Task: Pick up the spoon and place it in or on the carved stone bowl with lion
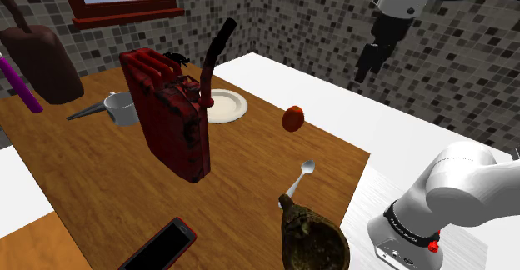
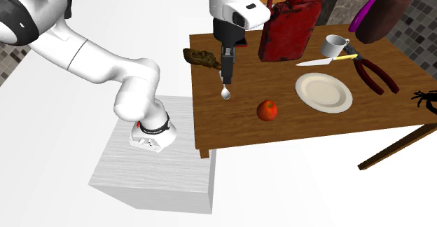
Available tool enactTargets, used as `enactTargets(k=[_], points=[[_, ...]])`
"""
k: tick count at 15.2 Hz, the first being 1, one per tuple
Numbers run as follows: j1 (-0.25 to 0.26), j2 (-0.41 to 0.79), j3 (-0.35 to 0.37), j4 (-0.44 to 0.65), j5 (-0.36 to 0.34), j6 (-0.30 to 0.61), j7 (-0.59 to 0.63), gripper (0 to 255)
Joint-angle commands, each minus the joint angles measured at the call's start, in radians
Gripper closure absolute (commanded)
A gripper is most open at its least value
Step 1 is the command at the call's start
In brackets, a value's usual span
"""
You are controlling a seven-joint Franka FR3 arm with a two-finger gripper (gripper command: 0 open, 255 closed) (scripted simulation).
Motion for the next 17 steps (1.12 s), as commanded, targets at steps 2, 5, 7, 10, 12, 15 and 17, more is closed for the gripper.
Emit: enactTargets(k=[2, 5, 7, 10, 12, 15, 17], points=[[0.006, 0.000, 0.007, -0.028, 0.008, 0.019, 0.006, 0], [0.027, 0.006, 0.030, -0.106, 0.035, 0.079, 0.022, 0], [0.043, 0.015, 0.045, -0.155, 0.053, 0.120, 0.033, 0], [0.067, 0.036, 0.070, -0.223, 0.083, 0.185, 0.049, 0], [0.086, 0.055, 0.087, -0.265, 0.104, 0.231, 0.058, 0], [0.115, 0.093, 0.114, -0.321, 0.138, 0.303, 0.072, 0], [0.136, 0.124, 0.132, -0.354, 0.161, 0.353, 0.080, 0]])
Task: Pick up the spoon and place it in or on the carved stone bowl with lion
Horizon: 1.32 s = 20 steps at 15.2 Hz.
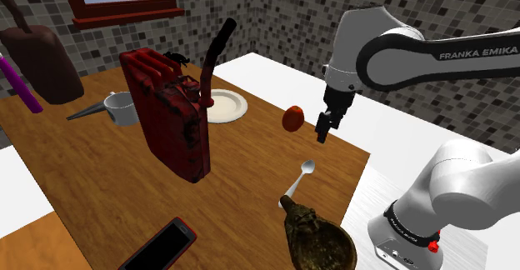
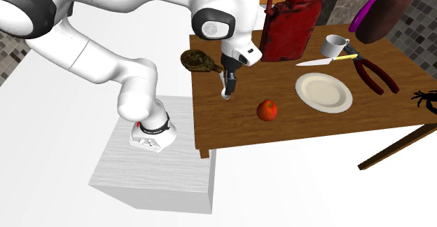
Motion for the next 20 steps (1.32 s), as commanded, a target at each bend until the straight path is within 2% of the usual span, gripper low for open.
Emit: enactTargets(k=[1, 5, 13, 20], points=[[0.023, 0.025, 0.020, -0.041, 0.026, 0.053, 0.009, 0], [0.068, 0.111, 0.058, -0.092, 0.077, 0.162, 0.022, 0], [0.081, 0.173, 0.074, -0.168, 0.097, 0.299, 0.021, 0], [0.081, 0.173, 0.074, -0.168, 0.097, 0.299, 0.021, 0]])
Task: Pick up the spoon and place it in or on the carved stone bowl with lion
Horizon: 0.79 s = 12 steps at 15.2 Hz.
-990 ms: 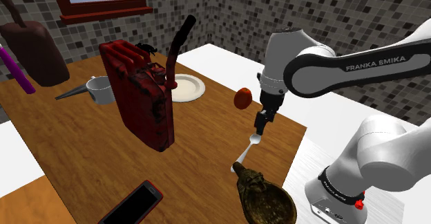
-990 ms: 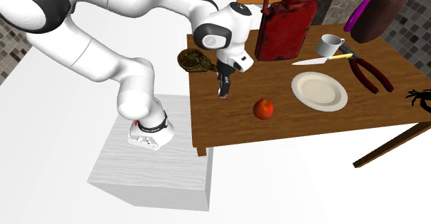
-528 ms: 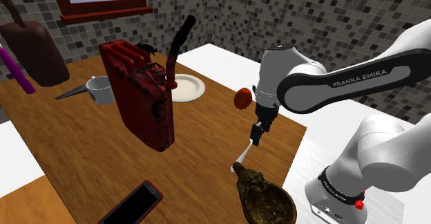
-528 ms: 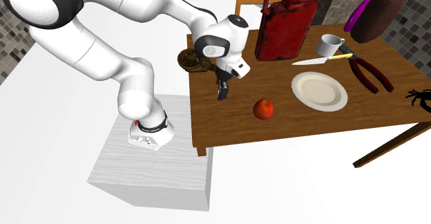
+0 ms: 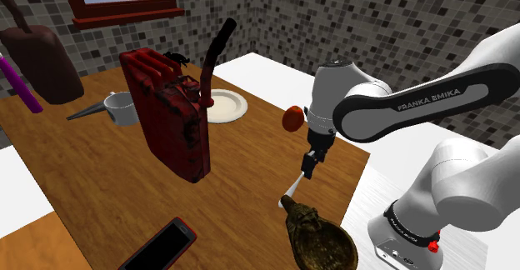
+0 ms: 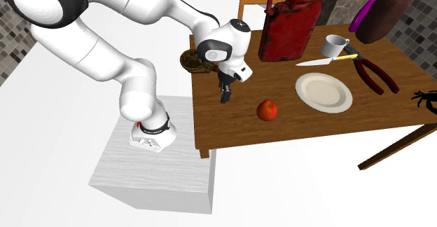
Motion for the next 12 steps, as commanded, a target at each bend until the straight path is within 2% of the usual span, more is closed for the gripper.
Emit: enactTargets(k=[1, 2, 12], points=[[0.000, 0.000, 0.000, 0.000, 0.000, 0.000, 0.000, 0], [0.000, 0.000, 0.000, 0.000, 0.000, 0.000, 0.000, 255], [0.000, -0.011, -0.001, 0.007, -0.001, -0.018, 0.001, 255]])
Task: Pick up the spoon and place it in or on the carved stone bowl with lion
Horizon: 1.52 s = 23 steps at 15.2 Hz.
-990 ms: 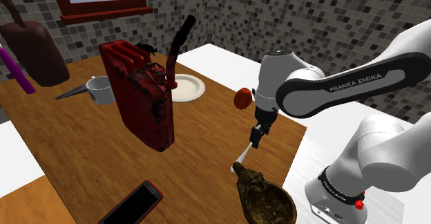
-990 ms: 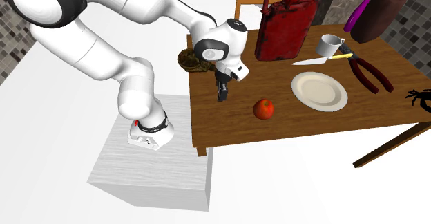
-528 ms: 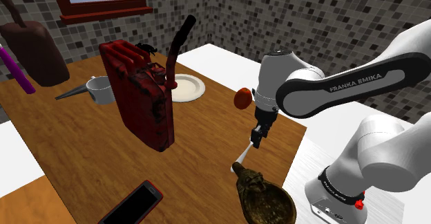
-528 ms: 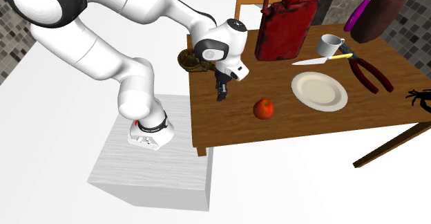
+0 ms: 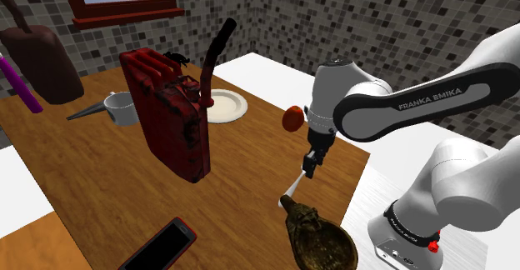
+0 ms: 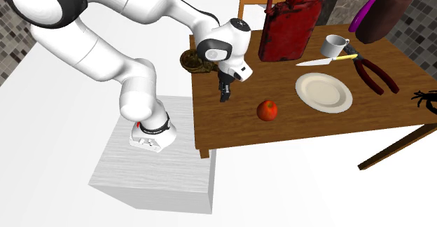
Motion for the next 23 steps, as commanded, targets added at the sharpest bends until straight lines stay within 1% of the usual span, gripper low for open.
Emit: enactTargets(k=[1, 12, 23], points=[[-0.001, -0.017, -0.002, 0.011, -0.002, -0.028, 0.001, 255], [-0.004, -0.110, -0.016, 0.104, -0.017, -0.214, 0.011, 255], [-0.007, -0.159, -0.030, 0.222, -0.029, -0.380, 0.020, 255]])
